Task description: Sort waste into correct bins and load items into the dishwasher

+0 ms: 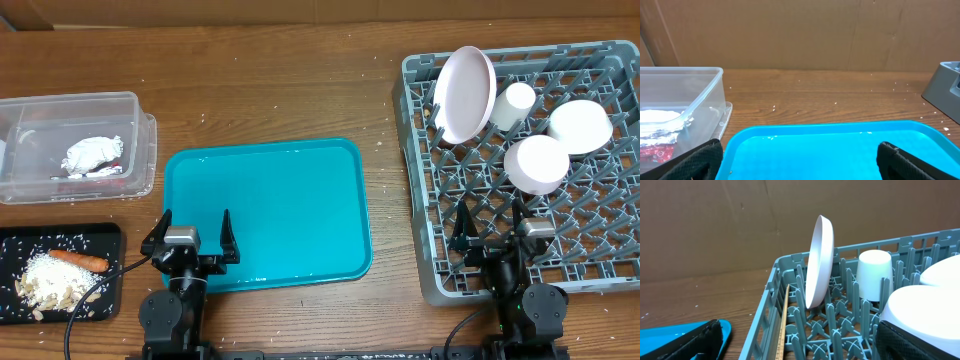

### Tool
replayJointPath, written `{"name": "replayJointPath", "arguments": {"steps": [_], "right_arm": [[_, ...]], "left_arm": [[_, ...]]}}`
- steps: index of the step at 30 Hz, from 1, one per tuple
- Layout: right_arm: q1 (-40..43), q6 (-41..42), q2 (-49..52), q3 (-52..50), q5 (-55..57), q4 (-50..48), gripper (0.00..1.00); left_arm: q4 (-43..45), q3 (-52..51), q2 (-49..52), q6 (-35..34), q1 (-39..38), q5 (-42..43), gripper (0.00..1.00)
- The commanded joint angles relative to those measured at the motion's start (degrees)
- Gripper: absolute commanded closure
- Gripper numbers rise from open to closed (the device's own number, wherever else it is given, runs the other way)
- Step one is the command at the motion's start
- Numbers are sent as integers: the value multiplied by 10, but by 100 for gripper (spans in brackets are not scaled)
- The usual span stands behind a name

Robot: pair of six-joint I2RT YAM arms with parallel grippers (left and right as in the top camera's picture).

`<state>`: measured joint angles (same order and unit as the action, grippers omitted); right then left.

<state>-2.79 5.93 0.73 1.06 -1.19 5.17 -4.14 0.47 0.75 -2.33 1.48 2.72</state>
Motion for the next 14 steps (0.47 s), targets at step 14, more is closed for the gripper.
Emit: {"name": "replayJointPath", "arguments": {"steps": [14], "right_arm": [[-5,-2,-6,-6,5,-3,0]], "left_arm": [[-1,-2,-5,15,-4,-4,0]]}}
